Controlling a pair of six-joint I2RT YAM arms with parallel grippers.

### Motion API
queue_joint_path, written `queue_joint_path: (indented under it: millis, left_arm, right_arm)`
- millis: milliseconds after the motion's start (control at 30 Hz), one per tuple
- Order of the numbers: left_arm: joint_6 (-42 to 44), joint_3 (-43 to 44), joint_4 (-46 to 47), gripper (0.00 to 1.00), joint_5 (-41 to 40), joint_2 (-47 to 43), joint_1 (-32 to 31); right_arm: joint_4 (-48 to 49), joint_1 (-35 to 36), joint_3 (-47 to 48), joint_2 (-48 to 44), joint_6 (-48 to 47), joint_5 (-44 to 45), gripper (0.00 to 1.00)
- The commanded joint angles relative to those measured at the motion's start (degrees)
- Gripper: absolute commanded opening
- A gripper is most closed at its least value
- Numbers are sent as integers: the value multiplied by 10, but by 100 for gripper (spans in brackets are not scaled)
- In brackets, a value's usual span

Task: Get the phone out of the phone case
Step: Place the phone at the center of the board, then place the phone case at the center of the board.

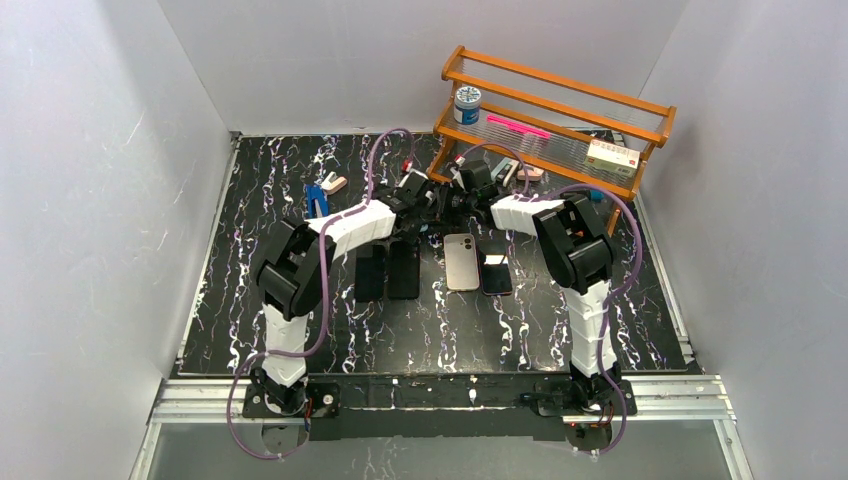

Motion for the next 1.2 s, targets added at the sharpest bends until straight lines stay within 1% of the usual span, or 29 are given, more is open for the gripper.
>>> queue_joint_path:
  millis: [0,133,233,400,567,633,833,900,1033,1100,1167]
  left_arm:
    - [-63,22,-8,84,67,-44,20]
    - [-105,7,-2,88,111,-76,41]
    - [-138,-8,6,91,155,-105,72]
    - [-191,-68,31,93,208,-171,138]
    - [-224,-117,37,98,243,-254,184]
    - [-229,-132,34,98,246,-289,194]
    - [-216,-149,0,98,229,-384,210]
    - [-208,-151,-11,98,224,-410,212]
    - [-192,-159,-36,98,199,-452,213]
    - [-185,-164,-45,98,189,-473,214]
    - [-179,-170,-52,98,179,-490,213]
  right_arm:
    - [-23,5,33,11,-10,-20,10]
    - [-35,8,35,11,-7,-22,13]
    - [-43,10,42,14,-4,-22,17]
    - [-69,16,53,20,-2,-9,21]
    - [-78,21,54,27,7,3,29]
    - [-89,25,64,30,0,4,32]
    - [-137,44,106,41,-39,18,36]
    - [-158,45,124,49,-48,24,39]
    - [-190,47,130,47,-66,60,45]
    - [-200,47,119,36,-73,84,49]
    - [-208,46,104,21,-80,109,56]
